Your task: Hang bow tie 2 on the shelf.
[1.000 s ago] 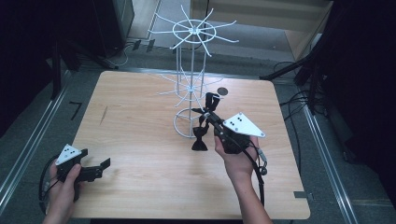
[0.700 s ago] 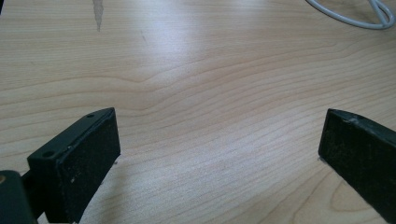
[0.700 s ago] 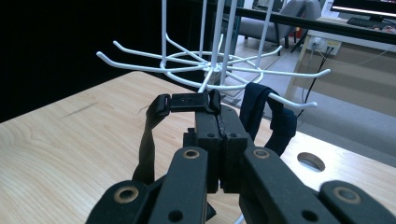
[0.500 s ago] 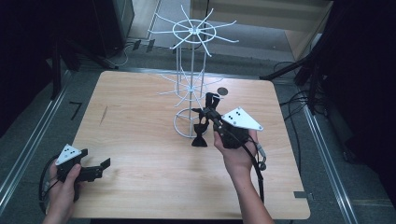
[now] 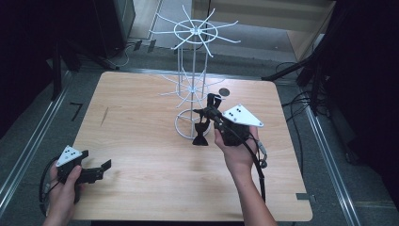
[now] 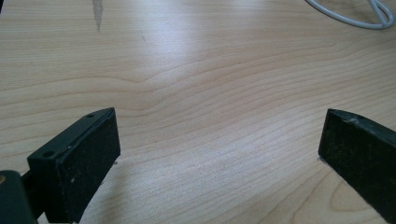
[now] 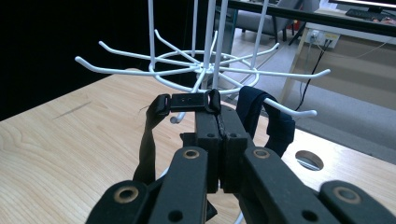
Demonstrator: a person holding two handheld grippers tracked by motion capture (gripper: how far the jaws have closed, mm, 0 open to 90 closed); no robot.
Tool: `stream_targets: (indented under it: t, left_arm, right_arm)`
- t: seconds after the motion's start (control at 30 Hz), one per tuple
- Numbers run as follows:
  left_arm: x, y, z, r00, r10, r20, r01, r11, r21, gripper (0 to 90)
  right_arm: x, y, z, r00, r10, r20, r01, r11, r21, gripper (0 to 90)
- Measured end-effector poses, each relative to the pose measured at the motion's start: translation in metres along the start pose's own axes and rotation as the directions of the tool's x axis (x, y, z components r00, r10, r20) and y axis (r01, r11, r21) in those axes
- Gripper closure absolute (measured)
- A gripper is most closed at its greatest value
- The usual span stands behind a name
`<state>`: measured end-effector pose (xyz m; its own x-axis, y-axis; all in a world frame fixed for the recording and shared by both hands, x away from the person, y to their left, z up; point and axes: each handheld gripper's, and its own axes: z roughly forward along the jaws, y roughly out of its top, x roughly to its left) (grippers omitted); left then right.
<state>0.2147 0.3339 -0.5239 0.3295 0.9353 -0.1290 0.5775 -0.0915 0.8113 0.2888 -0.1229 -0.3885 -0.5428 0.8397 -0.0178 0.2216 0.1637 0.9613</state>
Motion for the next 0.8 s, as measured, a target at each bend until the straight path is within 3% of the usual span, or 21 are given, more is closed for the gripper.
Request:
stream_targets:
  t: [0.8]
  left_arm:
    - [0.000,0.000,0.000,1.0000,0.002,0.001,-0.002,1.0000,0.000,0.0]
  right_arm:
    - [-0.004,-0.001,0.027,0.9999,0.017,0.000,-0.017,0.9994,0.029,90.0]
